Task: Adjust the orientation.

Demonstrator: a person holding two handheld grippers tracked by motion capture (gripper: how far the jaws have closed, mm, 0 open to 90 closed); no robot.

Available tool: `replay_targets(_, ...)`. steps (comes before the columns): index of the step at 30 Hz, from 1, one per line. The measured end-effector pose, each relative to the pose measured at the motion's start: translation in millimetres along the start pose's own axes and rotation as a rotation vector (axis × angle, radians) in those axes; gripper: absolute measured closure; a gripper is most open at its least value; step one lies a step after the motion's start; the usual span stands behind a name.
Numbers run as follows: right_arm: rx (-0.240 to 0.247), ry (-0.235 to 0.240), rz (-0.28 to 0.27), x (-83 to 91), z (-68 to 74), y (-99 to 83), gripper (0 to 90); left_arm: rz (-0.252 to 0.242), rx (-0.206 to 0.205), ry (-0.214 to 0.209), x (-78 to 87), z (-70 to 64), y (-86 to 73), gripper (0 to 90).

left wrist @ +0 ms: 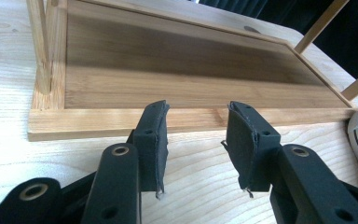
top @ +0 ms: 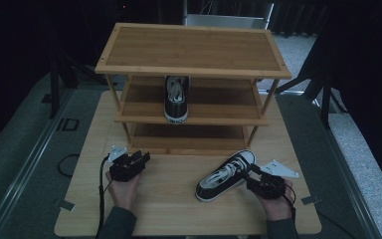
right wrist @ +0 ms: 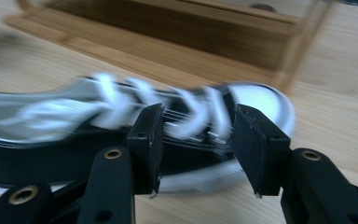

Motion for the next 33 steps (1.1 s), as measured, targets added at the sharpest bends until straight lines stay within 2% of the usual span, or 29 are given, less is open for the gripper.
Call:
replay_targets(1,0.000,0.000,0.000,0.0,0.0,0.0,52.4,0.000,0.000,0.000,0.0,0.0,0.0,58.6)
replay_targets(2,0.000,0.026,-0.010,-0.5,11.0,3.9,52.0,-0.001,0.001,0.002,0.3,0.4,0.1,58.7)
replay_targets(3,0.000,0.026,-0.010,-0.5,11.0,3.9,52.0,-0.001,0.001,0.002,0.3,0.4,0.1,58.7)
replay_targets(4,-0.006,0.047,-0.021,-0.5,20.0,7.6,51.6,-0.003,0.002,0.002,0.5,0.4,0.1,58.7)
replay_targets(5,-0.006,0.047,-0.021,-0.5,20.0,7.6,51.6,-0.003,0.002,0.002,0.5,0.4,0.1,58.7)
replay_targets(6,-0.013,0.064,-0.021,-0.9,27.6,9.9,50.8,-0.001,0.002,0.002,0.1,0.0,-0.5,58.7)
replay_targets(12,-0.030,0.099,-0.004,-7.1,40.9,8.9,48.9,0.006,-0.004,-0.003,-1.7,-2.7,-2.4,58.7)
replay_targets(17,-0.048,0.107,0.024,-11.8,43.4,4.6,50.4,0.010,-0.004,-0.004,-2.4,-3.4,-3.0,58.7)
replay_targets(21,-0.096,0.127,0.050,-13.7,42.2,0.3,52.2,0.011,-0.007,-0.004,-2.5,-3.7,-3.1,58.7)
replay_targets(27,-0.105,0.134,0.070,-13.1,41.9,-2.3,54.3,0.011,-0.008,-0.004,-2.5,-4.2,-3.2,58.7)
replay_targets(31,-0.135,0.143,0.088,-12.5,41.0,-5.4,55.2,0.012,-0.008,-0.003,-2.7,-3.9,-3.2,58.8)
replay_targets(32,-0.158,0.157,0.098,-13.9,42.5,-6.2,58.6,0.015,-0.012,-0.003,-3.2,-4.4,-3.7,58.7)
replay_targets(33,-0.158,0.157,0.098,-13.9,42.5,-6.2,58.6,0.015,-0.012,-0.003,-3.2,-4.4,-3.7,58.8)
Point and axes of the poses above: each handheld gripper's, and its own axes: x roughly backward along the jaws, y roughly out of its top, z roughly to its left, the point moved 10 cm from there along -x, roughly forward along the jaws
